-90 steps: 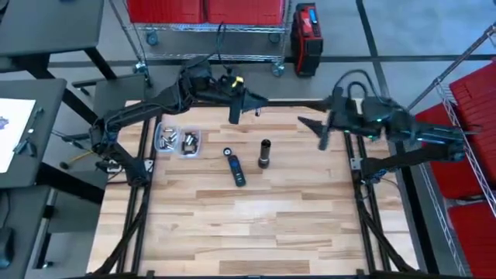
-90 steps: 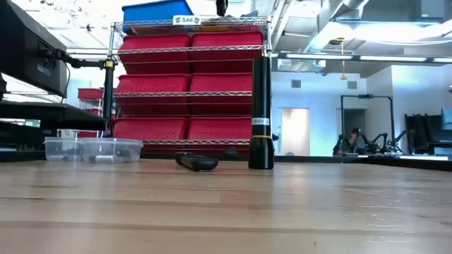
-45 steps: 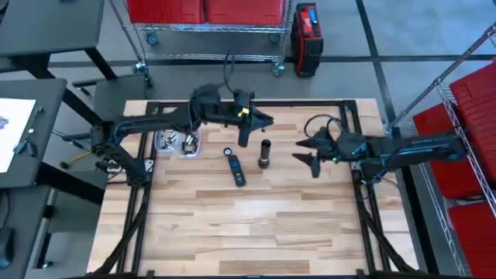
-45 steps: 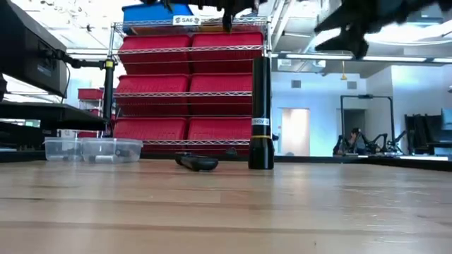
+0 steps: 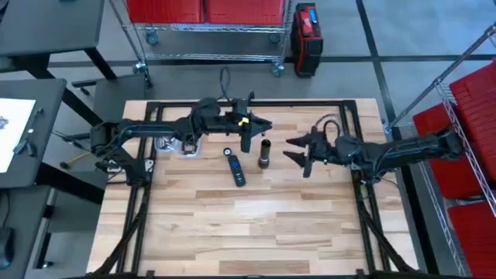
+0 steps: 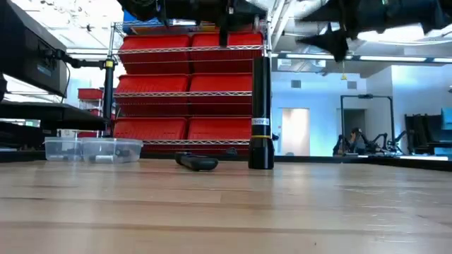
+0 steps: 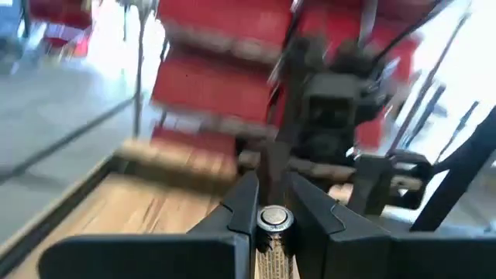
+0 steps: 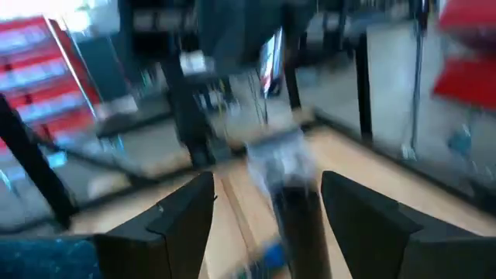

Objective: Insert battery
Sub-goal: Insert the silver battery into the flashlight's battery compartment

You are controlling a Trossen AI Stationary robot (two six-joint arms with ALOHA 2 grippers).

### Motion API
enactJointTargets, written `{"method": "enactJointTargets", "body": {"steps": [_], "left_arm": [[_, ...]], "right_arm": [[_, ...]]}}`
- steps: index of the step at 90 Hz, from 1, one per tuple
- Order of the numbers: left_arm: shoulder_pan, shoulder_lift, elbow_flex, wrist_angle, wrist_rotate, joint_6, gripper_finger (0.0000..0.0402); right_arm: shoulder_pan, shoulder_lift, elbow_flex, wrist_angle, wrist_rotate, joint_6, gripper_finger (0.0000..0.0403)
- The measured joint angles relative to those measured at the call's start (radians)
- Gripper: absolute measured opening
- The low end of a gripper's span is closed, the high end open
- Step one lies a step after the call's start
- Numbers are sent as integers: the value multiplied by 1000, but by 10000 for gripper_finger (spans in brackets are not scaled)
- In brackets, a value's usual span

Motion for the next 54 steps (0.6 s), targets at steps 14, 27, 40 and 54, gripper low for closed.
{"method": "enactJointTargets", "body": {"steps": [14, 27, 40, 54], "left_arm": [[-18, 1, 28, -15, 13, 40, 26], [-29, 1, 36, -14, 27, 58, 26], [-27, 2, 35, -27, 27, 37, 26], [-31, 1, 35, -41, 32, 37, 26]], "right_arm": [[-63, 59, 114, -19, -86, -8, 213], [-111, 164, 240, -63, -241, -12, 199], [-122, 250, 357, -187, -299, -76, 189], [-122, 292, 428, -213, -316, -158, 178]]}}
